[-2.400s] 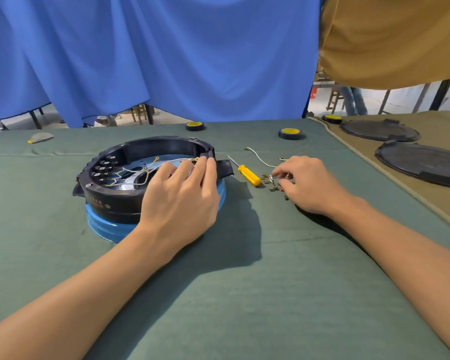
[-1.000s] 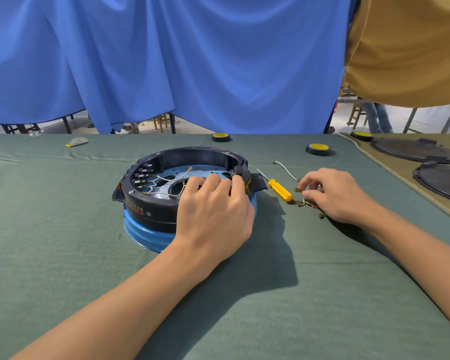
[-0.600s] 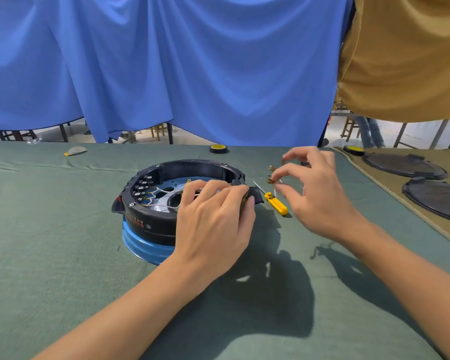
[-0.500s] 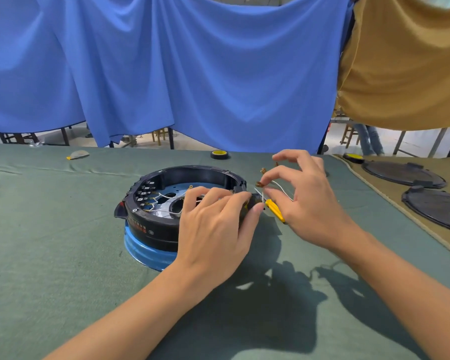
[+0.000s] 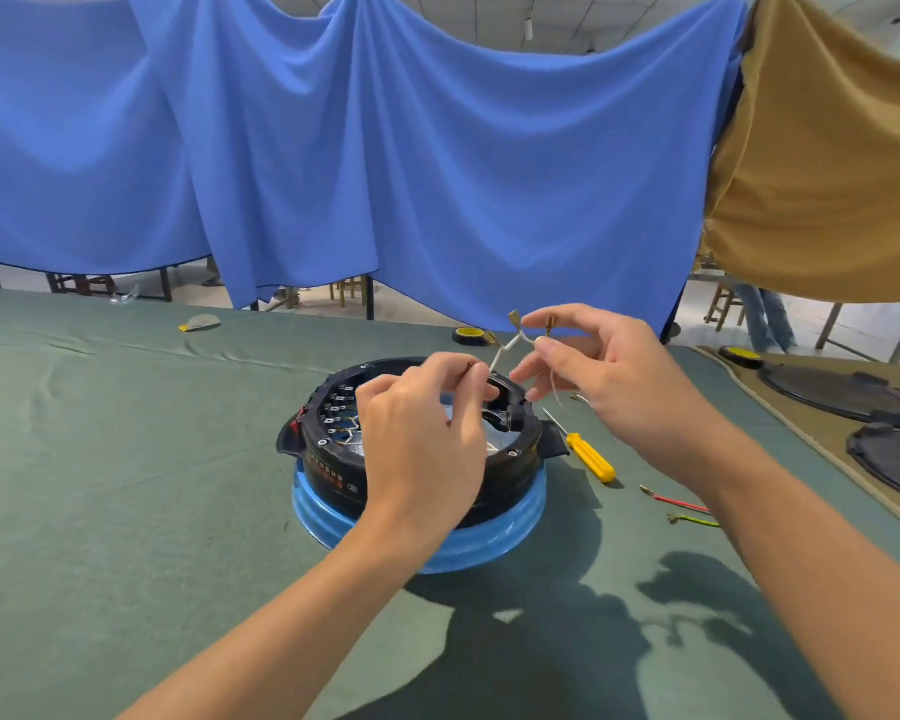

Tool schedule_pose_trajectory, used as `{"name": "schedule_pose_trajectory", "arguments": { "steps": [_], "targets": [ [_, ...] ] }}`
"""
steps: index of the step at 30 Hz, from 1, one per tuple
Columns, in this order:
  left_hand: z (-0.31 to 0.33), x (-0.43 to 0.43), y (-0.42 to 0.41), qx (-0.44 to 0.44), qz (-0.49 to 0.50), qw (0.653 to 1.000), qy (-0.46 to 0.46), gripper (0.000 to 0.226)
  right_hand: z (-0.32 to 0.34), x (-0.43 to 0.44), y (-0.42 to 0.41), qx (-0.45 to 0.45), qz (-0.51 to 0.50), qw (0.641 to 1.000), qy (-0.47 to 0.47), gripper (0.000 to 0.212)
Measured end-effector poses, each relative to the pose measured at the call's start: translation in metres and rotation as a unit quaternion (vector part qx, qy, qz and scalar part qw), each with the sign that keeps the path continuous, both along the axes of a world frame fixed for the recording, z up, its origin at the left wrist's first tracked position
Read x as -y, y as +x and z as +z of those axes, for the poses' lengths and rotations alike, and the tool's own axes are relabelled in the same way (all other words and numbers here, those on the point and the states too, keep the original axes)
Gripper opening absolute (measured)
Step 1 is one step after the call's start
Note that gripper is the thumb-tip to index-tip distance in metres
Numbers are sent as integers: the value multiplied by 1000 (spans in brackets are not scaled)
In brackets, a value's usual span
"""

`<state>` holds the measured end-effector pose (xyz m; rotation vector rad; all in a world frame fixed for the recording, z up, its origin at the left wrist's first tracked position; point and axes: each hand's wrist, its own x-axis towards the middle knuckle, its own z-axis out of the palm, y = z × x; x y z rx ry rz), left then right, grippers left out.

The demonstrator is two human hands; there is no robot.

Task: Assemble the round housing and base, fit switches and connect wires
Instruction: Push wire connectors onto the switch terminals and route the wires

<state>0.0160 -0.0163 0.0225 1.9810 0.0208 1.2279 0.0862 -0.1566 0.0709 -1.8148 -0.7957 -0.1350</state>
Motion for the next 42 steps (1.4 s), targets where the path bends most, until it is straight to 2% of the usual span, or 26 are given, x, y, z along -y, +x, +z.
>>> {"name": "schedule_pose_trajectory", "arguments": {
  "steps": [4,9,12,17,23,27,31,37,42],
  "targets": [
    [19,-36,7,-48,-97,992,-70,16,11,-17,5,-56,39,997,36,9],
    [27,-86,11,-107,-141,978,-107,15,20,-45,13,-47,64,997,-20,7],
    [28,-106,15,-147,-141,974,-99,14,19,-59,21,-26,61,995,-72,9],
    [28,-123,26,-180,-128,973,-73,14,8,-76,35,-5,47,995,-91,8],
    [35,-143,43,-322,-136,937,-10,11,-6,-76,55,8,10,988,-151,13],
    [33,-149,50,-335,-168,927,-12,12,-2,-70,61,-58,52,985,-157,16],
    [29,-148,54,-333,-200,921,-10,12,3,-67,59,-164,108,977,-83,24],
    [31,-145,51,-325,-242,914,-7,19,-4,-84,53,-92,23,995,-43,16],
    [23,-149,39,-311,-197,929,-49,15,-3,-82,52,-28,-49,998,-23,5]
  ]
}}
